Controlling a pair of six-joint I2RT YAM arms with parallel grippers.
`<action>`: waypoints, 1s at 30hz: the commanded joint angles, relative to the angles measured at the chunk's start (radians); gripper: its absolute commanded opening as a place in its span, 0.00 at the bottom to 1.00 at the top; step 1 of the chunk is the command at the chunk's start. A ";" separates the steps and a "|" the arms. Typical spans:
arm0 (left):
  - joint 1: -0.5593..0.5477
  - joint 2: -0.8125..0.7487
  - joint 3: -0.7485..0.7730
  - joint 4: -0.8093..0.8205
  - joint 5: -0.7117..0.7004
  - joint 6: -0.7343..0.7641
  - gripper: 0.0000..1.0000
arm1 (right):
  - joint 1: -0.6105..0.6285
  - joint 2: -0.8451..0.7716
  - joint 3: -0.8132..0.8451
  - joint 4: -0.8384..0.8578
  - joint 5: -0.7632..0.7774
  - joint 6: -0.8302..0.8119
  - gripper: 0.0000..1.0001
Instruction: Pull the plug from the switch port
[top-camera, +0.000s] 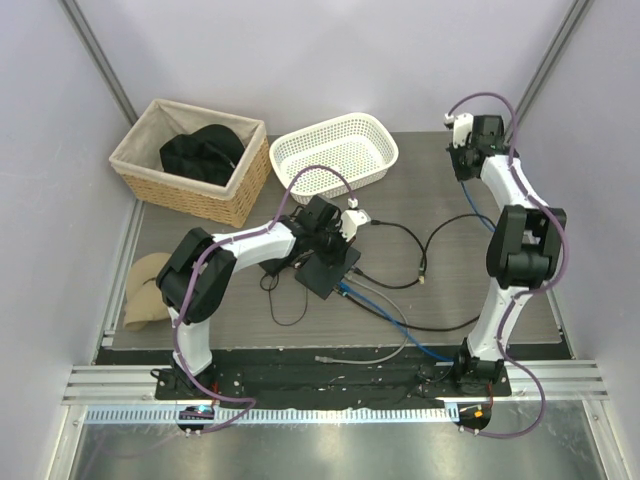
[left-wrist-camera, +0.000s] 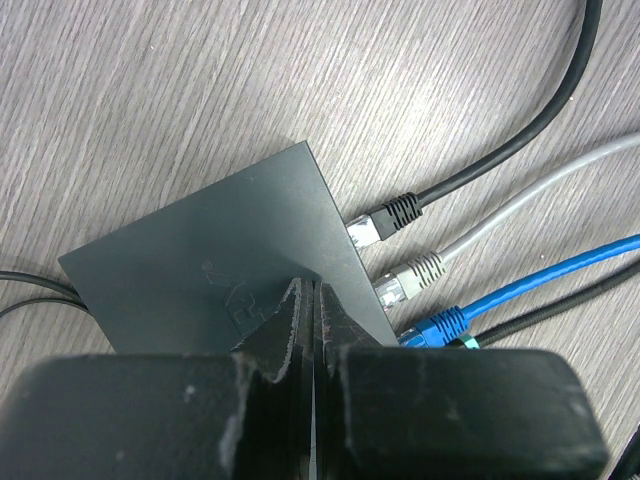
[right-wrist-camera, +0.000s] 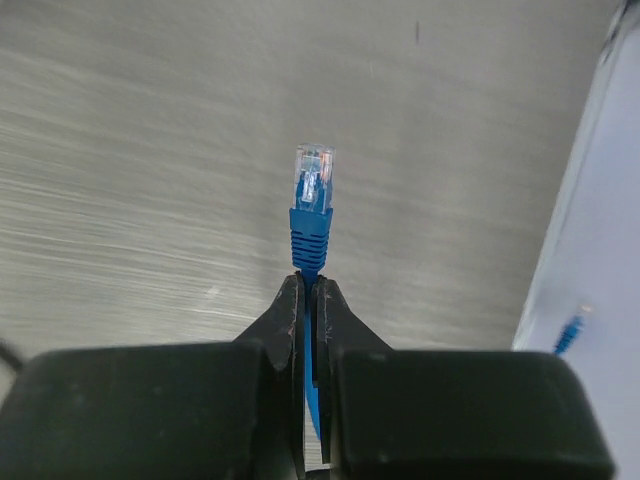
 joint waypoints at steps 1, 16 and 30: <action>-0.003 0.033 -0.035 -0.095 -0.037 0.001 0.00 | -0.032 0.104 0.030 0.043 0.113 0.022 0.01; 0.069 -0.051 -0.043 -0.176 -0.037 0.056 0.00 | 0.066 -0.093 -0.020 0.003 -0.330 0.261 0.62; 0.202 -0.124 0.035 -0.303 0.182 -0.090 0.02 | 0.253 -0.301 -0.382 -0.075 -0.684 0.349 0.65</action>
